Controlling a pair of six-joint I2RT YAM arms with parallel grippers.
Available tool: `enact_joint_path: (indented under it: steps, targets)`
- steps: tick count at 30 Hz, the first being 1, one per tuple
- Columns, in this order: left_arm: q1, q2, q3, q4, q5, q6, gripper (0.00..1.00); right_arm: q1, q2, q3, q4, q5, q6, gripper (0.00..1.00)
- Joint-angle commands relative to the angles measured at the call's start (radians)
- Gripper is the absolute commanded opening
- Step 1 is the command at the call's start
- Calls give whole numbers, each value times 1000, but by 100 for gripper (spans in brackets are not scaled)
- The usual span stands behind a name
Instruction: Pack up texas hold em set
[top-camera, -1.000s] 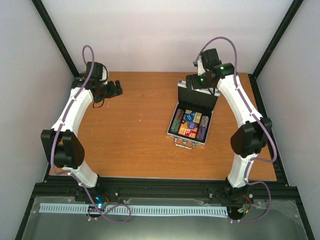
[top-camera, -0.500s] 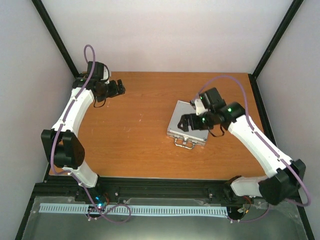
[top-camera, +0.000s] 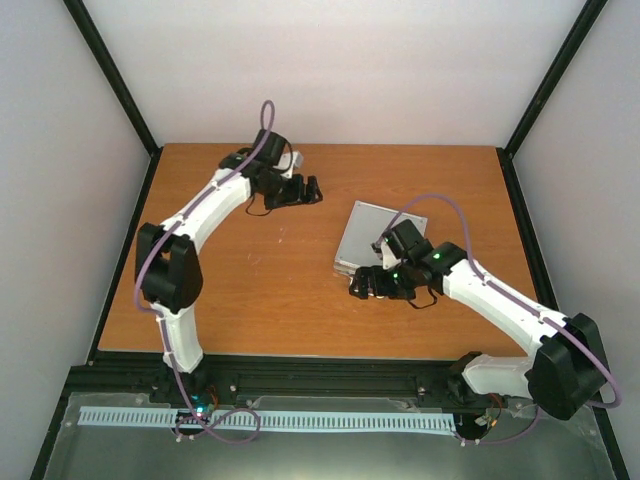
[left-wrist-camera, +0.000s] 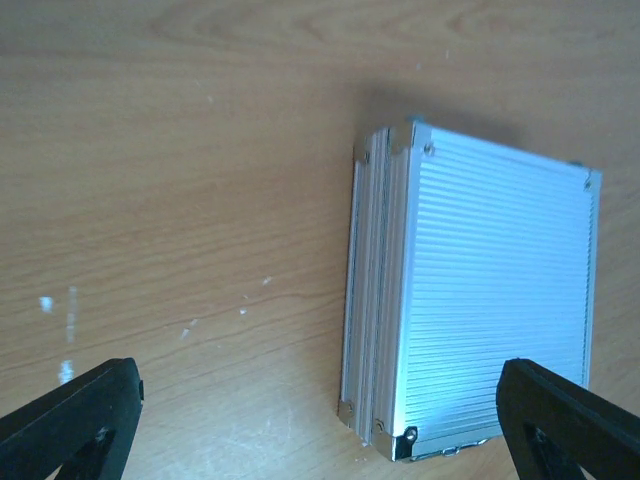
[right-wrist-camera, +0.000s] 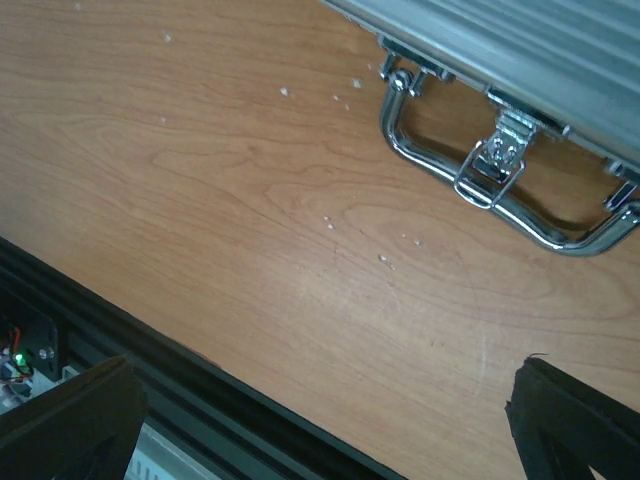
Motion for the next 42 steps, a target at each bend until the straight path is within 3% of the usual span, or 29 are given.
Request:
enact_joint_path:
  steps: [1,20,42]
  targets:
    - [-39,64,67,-42,61,2,100,16,-13,-82,144,3,68,100]
    - [-133,264,196,-160,16,32,100,15,128,-170,367,103,41,100]
    - [-144,297,190,-181,23,57,100,15,282,-230,554,186,-3,100]
